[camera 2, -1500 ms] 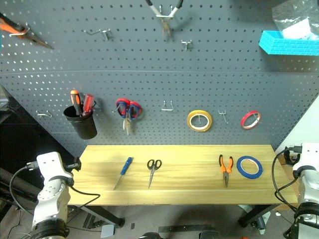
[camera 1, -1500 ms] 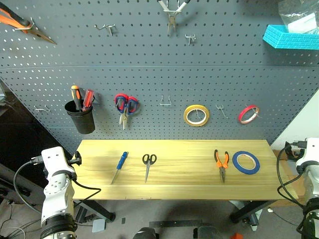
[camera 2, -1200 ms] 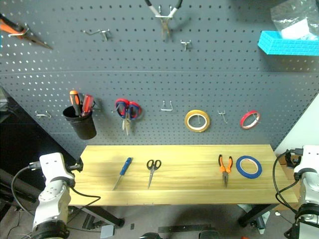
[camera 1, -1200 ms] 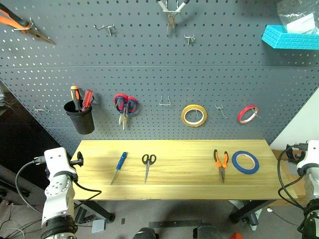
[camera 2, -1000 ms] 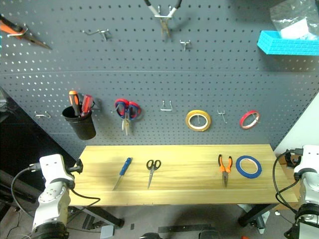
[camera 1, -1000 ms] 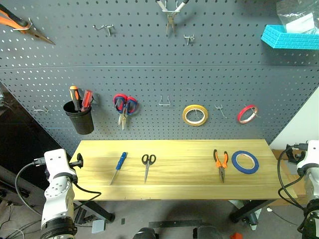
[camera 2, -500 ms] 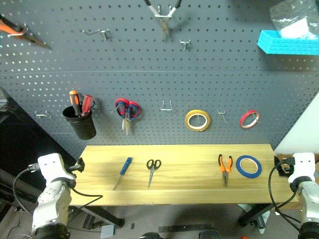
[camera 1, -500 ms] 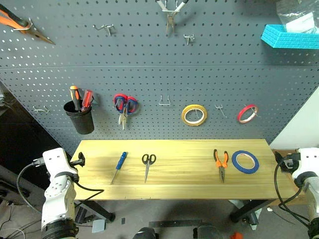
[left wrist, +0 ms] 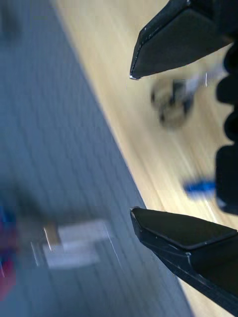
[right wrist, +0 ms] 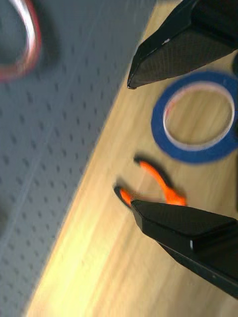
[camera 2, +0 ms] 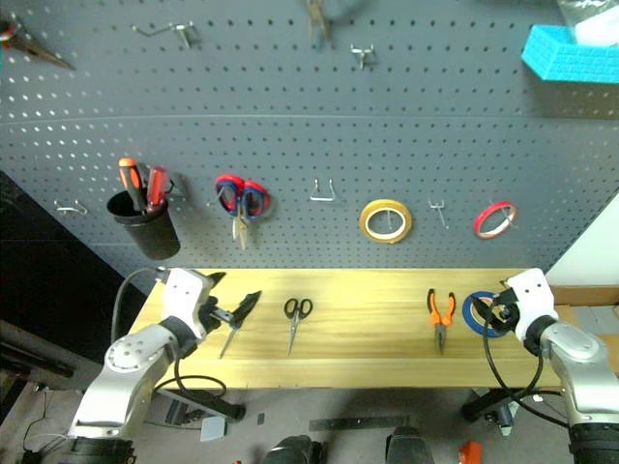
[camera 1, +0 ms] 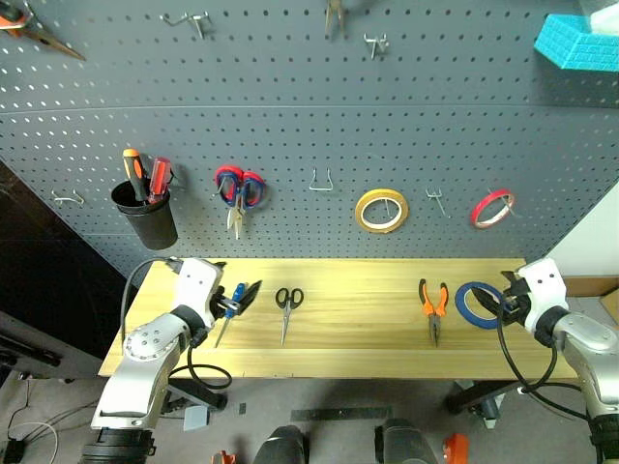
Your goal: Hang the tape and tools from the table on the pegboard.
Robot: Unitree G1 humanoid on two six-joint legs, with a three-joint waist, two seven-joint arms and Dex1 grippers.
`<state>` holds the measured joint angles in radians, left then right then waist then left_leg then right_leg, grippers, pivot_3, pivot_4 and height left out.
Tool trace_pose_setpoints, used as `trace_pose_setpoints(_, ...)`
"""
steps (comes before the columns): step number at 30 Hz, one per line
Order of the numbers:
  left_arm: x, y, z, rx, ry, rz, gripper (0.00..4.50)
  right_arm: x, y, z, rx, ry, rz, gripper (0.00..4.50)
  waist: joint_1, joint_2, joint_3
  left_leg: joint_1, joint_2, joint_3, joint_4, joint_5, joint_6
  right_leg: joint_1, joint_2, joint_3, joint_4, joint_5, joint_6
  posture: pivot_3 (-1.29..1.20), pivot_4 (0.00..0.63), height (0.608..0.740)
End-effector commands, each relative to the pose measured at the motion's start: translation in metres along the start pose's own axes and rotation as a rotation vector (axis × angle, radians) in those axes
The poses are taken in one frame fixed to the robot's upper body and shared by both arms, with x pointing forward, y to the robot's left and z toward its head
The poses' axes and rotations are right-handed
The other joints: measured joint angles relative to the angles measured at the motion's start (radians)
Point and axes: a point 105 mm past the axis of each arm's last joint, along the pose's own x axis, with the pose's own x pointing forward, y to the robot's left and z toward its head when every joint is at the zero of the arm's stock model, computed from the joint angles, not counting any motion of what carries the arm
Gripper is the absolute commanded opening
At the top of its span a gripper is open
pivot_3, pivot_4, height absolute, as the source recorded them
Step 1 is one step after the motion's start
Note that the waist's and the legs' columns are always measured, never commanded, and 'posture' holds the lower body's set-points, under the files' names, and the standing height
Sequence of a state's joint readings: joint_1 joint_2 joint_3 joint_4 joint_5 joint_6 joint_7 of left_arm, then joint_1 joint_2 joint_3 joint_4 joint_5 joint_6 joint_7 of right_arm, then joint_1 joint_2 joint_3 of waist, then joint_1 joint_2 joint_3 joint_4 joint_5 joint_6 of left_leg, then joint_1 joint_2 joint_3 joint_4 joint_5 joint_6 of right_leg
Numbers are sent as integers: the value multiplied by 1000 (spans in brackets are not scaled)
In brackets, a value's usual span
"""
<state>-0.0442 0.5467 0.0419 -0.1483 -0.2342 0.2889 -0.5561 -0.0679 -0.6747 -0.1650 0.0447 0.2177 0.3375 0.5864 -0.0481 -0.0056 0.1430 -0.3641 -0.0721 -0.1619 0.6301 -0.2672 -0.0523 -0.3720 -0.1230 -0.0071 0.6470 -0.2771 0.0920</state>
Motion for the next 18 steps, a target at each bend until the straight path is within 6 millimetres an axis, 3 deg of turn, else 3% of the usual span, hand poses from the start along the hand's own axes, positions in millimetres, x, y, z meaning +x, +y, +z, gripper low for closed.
trace_pose_setpoints(1, 4, -14, 26, 60, -50, -141, 4443, 5, -3, 13, -35, 5, 14, 3658, -1, 0, 17, -1, 0, 0, 0, 0, 0, -1, 0, 0, 0, 0, 0, -94, 199, 740)
trace_pose_setpoints(9, 21, -57, 57, 99, -74, -487, 4443, 30, -14, -1, -15, 156, 43, 3658, -7, -6, 74, -3, 0, 1, 0, 0, 0, -2, 0, -1, -1, 0, 0, -92, 262, 740)
trace_pose_setpoints(14, 30, -75, 72, 176, -96, -628, 4443, 42, -16, -17, -18, 260, 78, 3658, -12, -5, 87, -18, 0, 1, 2, 1, -2, -16, -1, -1, 0, 0, 0, -84, 271, 740)
trace_pose_setpoints(18, 34, -82, 80, 247, -119, -681, 4443, 47, -18, -25, -28, 315, 89, 3658, -11, -6, 97, -20, -1, 2, 4, 2, -3, -17, -2, -2, 0, 1, 0, -82, 268, 740)
